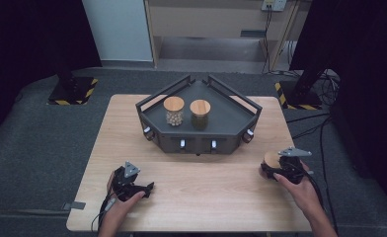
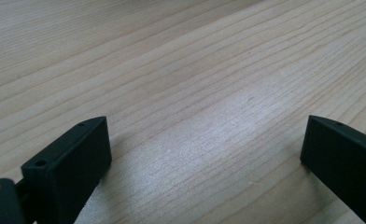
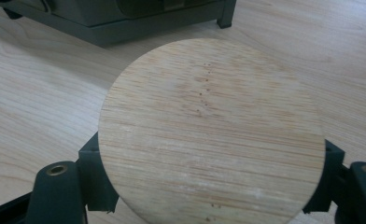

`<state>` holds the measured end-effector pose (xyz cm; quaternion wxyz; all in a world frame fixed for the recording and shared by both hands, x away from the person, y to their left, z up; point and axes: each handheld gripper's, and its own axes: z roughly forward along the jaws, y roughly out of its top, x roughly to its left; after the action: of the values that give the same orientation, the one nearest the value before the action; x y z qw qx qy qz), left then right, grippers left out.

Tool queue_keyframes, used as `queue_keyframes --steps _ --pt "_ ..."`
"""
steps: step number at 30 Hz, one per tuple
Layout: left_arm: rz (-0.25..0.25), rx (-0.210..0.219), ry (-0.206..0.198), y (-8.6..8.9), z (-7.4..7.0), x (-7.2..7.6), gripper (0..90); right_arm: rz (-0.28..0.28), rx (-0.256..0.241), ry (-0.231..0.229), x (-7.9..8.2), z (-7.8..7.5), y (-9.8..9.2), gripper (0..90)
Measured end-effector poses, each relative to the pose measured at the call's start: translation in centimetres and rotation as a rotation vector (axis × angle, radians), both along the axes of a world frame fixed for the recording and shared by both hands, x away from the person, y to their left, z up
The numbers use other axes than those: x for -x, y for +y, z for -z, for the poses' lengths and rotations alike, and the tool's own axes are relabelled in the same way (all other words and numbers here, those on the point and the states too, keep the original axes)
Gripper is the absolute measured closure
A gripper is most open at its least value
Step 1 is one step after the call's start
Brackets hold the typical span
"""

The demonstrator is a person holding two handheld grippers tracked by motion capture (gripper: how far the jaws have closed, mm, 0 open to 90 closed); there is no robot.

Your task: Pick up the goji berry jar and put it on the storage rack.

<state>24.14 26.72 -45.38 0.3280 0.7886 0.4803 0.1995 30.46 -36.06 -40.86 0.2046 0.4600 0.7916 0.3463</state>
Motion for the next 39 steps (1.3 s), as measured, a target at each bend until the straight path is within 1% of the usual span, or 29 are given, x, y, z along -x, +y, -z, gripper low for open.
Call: queue_keyframes --steps 2,10,16,28,34,39 --pt "0.000 0.000 0.000 0.0 0.0 0.0 0.6 -0.011 0.009 -0.003 0.2 -0.4 0.2 26.0" --pt "0.000 0.000 0.000 0.0 0.0 0.0 0.6 -0.030 0.011 -0.015 0.9 -1.8 0.5 26.0" --pt "0.000 0.000 0.000 0.0 0.0 0.0 0.5 -0.036 0.010 -0.014 1.0 -2.4 0.5 26.0" --pt "0.000 0.000 0.000 0.0 0.0 0.0 0.5 -0.050 0.025 -0.013 1.4 -3.5 0.6 26.0" --pt "0.000 0.000 0.000 0.0 0.0 0.0 0.5 -0.059 0.013 -0.013 1.6 -4.1 0.5 26.0" --pt "0.000 0.000 0.000 0.0 0.0 0.0 0.5 -0.072 0.027 -0.013 1.7 -4.6 0.9 26.0"
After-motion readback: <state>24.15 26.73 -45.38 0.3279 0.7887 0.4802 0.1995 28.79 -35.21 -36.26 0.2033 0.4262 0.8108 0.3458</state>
